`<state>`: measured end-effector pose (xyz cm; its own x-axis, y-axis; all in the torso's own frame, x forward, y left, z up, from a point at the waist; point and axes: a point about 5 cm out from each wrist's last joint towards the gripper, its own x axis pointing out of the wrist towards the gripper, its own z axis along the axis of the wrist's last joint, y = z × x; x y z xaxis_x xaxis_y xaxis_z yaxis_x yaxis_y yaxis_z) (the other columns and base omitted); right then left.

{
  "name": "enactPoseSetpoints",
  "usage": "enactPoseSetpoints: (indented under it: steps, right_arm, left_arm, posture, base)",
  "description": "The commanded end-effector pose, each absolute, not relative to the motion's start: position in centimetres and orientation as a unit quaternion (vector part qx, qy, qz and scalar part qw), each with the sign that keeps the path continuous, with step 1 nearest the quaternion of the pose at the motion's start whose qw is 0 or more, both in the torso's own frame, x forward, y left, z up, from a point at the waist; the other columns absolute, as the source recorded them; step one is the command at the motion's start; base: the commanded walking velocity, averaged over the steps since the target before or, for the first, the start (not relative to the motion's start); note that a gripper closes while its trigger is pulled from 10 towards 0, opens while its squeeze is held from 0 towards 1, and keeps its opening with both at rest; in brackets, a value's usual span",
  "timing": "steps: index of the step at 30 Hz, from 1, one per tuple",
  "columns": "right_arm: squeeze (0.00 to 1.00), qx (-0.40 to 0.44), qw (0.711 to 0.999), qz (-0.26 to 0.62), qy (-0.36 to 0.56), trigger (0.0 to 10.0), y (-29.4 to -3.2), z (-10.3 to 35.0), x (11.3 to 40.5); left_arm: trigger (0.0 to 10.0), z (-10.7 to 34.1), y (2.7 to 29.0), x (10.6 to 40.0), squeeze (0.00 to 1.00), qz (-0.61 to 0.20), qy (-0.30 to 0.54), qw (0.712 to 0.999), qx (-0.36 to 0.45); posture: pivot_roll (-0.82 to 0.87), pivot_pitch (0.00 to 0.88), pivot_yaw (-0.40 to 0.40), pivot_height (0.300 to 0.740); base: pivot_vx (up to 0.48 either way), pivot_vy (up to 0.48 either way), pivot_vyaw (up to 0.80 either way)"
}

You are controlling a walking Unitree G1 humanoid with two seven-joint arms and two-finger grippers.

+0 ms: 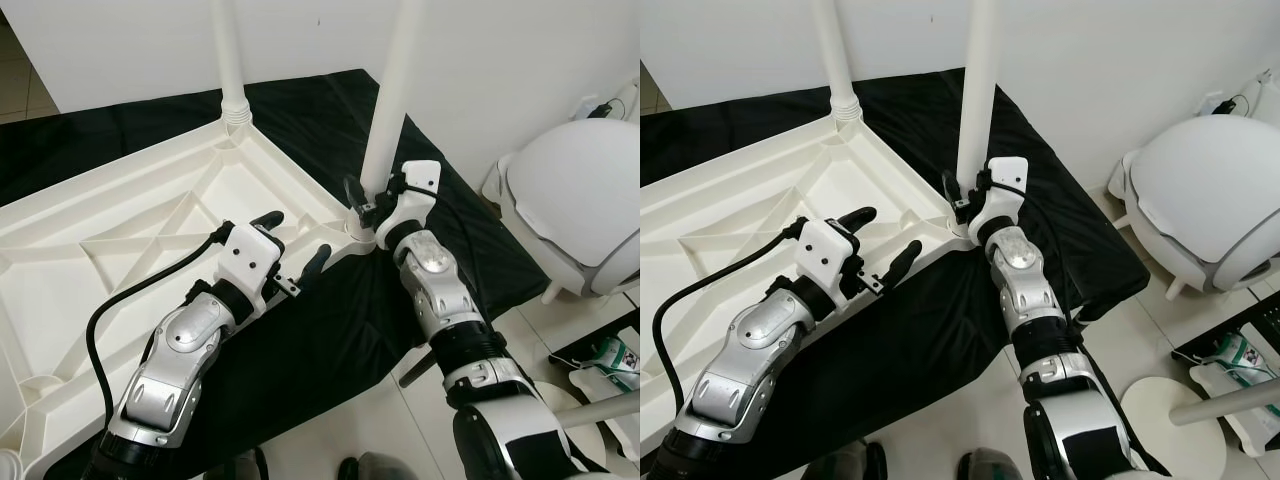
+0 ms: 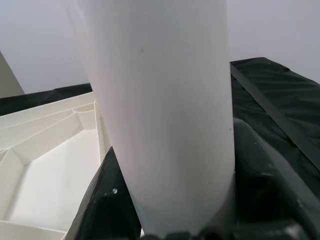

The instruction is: Building children table

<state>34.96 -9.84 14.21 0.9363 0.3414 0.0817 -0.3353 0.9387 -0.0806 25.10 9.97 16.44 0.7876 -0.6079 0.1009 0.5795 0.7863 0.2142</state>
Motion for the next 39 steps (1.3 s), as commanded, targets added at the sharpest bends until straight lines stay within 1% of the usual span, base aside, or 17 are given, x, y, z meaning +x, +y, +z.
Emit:
enactPoseSetpoints:
  steps: [1, 7, 13, 17, 26, 39]
  right_arm:
    - [0.0, -0.046, 0.98, 0.143, 0.127, 10.0, -12.0, 6.1, 32.2]
    - [0.0, -0.045, 0.982, 0.135, 0.123, 10.0, -12.3, 6.2, 32.3]
    - [0.0, -0.015, 0.987, 0.11, 0.113, 10.0, -12.3, 6.4, 32.3]
    - [0.0, 0.001, 0.992, 0.087, 0.094, 10.0, -12.6, 6.2, 31.8]
    - [0.0, -0.006, 0.992, 0.088, 0.092, 10.0, -13.3, 5.4, 31.1]
    - [0.0, 0.01, 0.994, 0.062, 0.087, 10.0, -13.1, 6.1, 31.8]
  left_arm:
    - [10.0, 16.5, 9.7, 24.9, 0.0, -0.325, -0.081, 0.938, 0.09]
    - [10.0, 16.5, 9.7, 24.9, 0.0, -0.327, -0.082, 0.937, 0.089]
    - [10.0, 16.6, 9.6, 25.0, 0.0, -0.33, -0.084, 0.936, 0.091]
    - [10.0, 16.7, 9.7, 25.0, 0.0, -0.328, -0.086, 0.936, 0.092]
    - [10.0, 16.8, 9.7, 25.2, 0.0, -0.33, -0.087, 0.935, 0.095]
    - [10.0, 16.8, 9.6, 25.2, 0.0, -0.333, -0.086, 0.934, 0.095]
  posture:
    - [0.0, 0.07, 0.009, 0.74]
    - [-0.01, 0.065, 0.011, 0.74]
    - [0.0, 0.061, 0.009, 0.74]
    - [0.0, 0.063, 0.012, 0.74]
    - [0.0, 0.06, 0.018, 0.74]
    - [0.0, 0.061, 0.02, 0.74]
  base:
    - [0.0, 0.0, 0.0]
    - [0.0, 0.0, 0.0]
    - [0.0, 0.0, 0.0]
    - [0.0, 0.0, 0.0]
    - [0.0, 0.0, 0.0]
    - [0.0, 0.0, 0.0]
